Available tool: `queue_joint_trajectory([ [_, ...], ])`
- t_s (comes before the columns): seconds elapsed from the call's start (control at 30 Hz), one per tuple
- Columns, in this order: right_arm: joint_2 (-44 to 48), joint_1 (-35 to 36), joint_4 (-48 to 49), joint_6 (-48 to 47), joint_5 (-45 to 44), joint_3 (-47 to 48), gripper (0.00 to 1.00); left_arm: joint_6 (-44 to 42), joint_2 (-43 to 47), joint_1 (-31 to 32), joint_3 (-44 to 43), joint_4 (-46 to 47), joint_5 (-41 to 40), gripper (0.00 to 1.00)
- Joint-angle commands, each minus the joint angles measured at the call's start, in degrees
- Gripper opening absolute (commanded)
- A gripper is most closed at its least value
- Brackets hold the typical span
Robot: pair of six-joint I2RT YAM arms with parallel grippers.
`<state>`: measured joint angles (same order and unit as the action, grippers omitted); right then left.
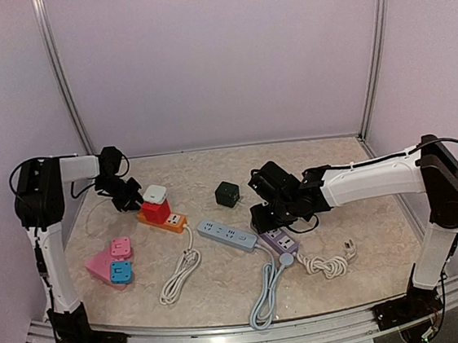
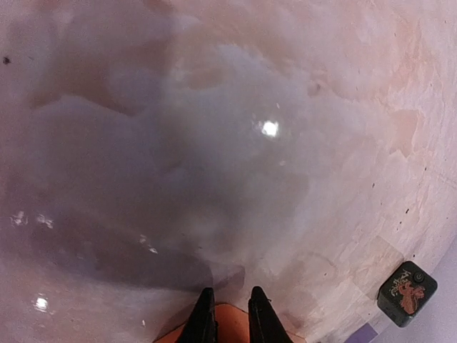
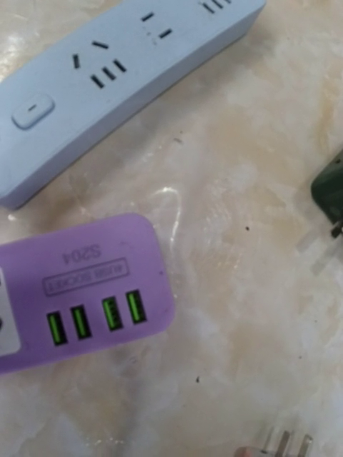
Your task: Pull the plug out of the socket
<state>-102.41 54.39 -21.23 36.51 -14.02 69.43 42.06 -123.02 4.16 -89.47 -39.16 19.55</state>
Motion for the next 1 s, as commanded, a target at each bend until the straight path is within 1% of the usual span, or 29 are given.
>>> queue_joint_trajectory([
  [0.0,0.89,0.65,-1.07,-0.90,-0.99,0.29,0.48,1.17,3.13,5.06,2.57,1.55,2.40,0.15],
  [0.13,0.39,0.63,-2.00,-1.52,-1.70,1.07,0.48,1.57,3.66,9.53,2.85,2.43,4.29,0.15],
  [0.3,0.14,0.63,-2.20,-4.92,-2.10,3.21,0.49,-0.44,2.14,15.64,-0.12,1.67,7.68,0.16],
  [0.4,-0.62,0.59,-2.25,-7.89,-1.29,6.81,0.52,-0.99,0.86,18.39,-1.65,1.65,9.04,0.16],
  [0.5,-1.71,0.46,-1.64,-10.48,1.55,10.36,0.57,-1.39,0.25,20.49,-2.91,1.76,9.68,0.16],
  [0.57,-2.38,0.01,-0.69,-11.53,4.56,12.11,0.61,-1.66,0.32,21.02,-3.85,1.13,9.08,0.17],
  [0.67,-3.80,-1.32,1.14,-12.22,10.12,14.23,0.69,-2.50,1.46,20.63,-5.19,-0.51,6.69,0.21],
  [0.7,-4.37,-1.91,1.72,-12.27,12.16,14.97,0.72,-2.88,2.56,20.25,-5.63,-1.34,5.58,0.22],
  [0.77,-5.77,-3.08,2.85,-12.36,17.52,16.49,0.78,-3.60,4.50,19.37,-6.00,-2.60,3.35,0.26],
  [0.83,-7.82,-3.98,3.56,-12.21,21.56,18.38,0.83,-4.14,7.48,18.25,-5.39,-3.30,1.66,0.29],
  [0.87,-8.95,-4.24,3.64,-11.96,23.15,19.56,0.84,-4.34,9.08,17.53,-4.62,-3.43,1.56,0.31],
  [0.97,-12.56,-4.51,3.59,-11.18,26.67,22.48,0.84,-4.60,14.54,16.07,-0.15,-3.20,1.33,0.33],
])
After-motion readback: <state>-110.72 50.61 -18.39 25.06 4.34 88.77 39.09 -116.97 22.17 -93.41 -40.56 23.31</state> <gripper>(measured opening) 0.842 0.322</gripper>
